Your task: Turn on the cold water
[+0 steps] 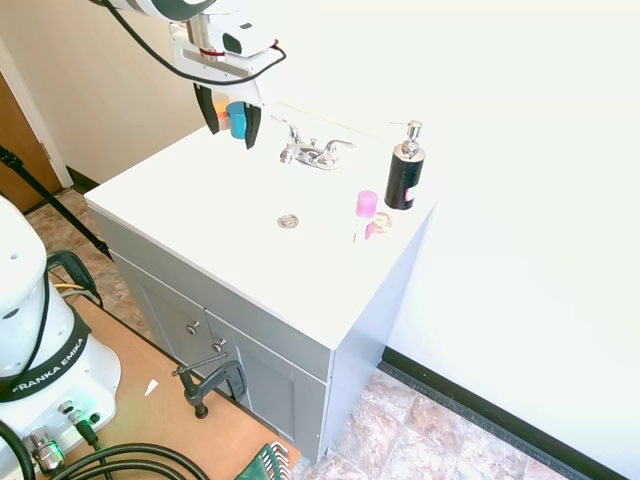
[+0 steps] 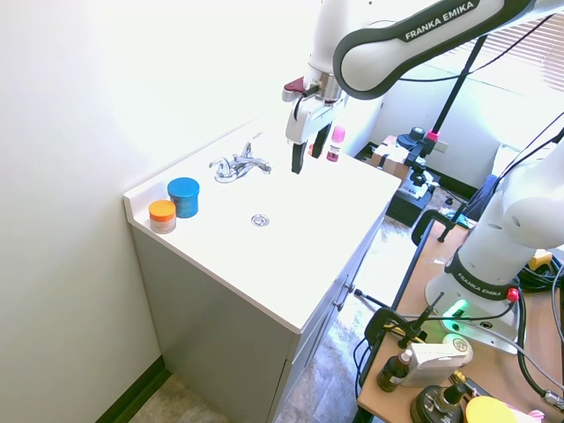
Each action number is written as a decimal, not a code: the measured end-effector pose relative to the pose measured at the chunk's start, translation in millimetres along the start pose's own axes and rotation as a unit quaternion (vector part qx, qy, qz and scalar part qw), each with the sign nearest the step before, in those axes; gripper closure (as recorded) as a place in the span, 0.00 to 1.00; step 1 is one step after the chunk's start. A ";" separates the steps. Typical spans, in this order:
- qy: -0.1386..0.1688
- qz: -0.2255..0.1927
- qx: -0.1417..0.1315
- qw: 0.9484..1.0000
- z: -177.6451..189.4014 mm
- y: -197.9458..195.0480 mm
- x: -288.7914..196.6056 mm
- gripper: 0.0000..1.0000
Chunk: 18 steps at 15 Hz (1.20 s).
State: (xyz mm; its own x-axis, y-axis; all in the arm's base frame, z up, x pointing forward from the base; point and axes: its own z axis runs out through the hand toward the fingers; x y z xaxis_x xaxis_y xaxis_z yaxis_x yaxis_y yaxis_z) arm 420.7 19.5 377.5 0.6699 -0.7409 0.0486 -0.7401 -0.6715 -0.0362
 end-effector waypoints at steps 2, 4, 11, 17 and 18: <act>-0.001 0.005 -0.001 1.000 1.8 0.0 0.3 0.00; 0.007 0.038 0.006 0.999 7.5 -2.9 6.8 0.00; 0.114 0.193 0.071 0.972 33.6 -45.5 89.0 0.00; 0.189 0.235 0.083 0.950 60.4 -70.9 159.7 0.00; 0.196 0.238 0.083 0.948 64.4 -75.1 168.4 0.00</act>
State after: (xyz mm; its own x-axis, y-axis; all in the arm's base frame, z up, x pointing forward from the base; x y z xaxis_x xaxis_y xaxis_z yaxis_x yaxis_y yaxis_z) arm 592.9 -55.6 324.2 0.1653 -0.9206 0.3537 -0.9117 -0.2794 -0.3011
